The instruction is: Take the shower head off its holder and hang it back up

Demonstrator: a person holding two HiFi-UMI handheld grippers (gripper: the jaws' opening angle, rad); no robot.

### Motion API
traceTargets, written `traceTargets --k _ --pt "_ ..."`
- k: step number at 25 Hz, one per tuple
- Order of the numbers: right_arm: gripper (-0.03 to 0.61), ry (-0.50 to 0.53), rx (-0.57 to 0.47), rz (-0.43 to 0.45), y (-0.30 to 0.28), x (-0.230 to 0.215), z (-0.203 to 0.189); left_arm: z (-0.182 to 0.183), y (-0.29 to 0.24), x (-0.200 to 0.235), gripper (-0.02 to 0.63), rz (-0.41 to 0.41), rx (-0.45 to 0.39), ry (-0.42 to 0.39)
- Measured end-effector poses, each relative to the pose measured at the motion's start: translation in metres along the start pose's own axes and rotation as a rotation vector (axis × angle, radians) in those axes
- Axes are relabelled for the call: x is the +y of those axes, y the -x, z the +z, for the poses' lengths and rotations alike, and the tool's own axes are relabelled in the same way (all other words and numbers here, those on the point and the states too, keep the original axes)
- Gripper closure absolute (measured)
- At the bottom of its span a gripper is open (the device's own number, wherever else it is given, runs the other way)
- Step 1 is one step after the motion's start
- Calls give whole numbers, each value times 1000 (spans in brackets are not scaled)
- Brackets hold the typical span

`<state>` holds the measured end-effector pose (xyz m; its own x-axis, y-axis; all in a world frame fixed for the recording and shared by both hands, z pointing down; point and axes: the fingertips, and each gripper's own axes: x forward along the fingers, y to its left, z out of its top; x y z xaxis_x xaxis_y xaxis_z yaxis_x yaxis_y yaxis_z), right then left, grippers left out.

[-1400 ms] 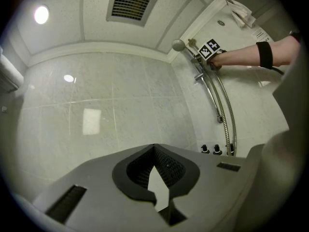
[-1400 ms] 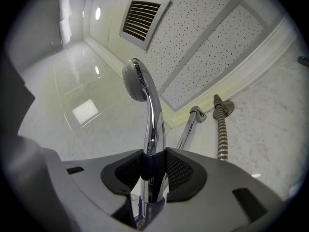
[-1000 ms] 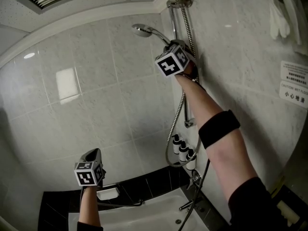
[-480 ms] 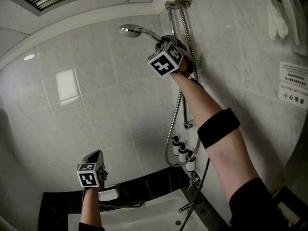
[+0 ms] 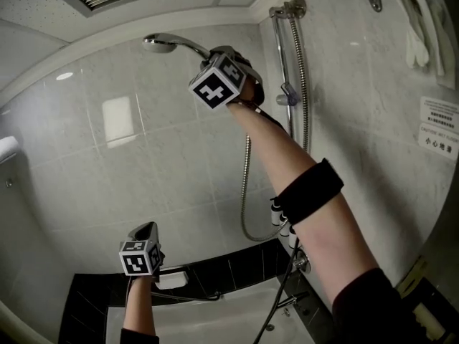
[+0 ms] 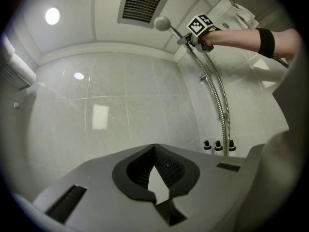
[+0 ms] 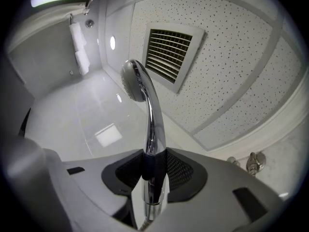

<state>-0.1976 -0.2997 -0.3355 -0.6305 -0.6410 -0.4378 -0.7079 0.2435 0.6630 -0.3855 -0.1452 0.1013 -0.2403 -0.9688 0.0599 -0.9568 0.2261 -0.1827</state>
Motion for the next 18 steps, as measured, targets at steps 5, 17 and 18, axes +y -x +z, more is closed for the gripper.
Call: traceTargets --k 5,17,18 --pt "436 -77 20 67 16 32 -19 -8 14 10 614 28 8 9" --pt "436 -299 95 229 93 131 -98 -58 32 6 614 22 41 58" --pt "436 -336 101 246 99 143 -107 -63 34 4 614 19 44 62"
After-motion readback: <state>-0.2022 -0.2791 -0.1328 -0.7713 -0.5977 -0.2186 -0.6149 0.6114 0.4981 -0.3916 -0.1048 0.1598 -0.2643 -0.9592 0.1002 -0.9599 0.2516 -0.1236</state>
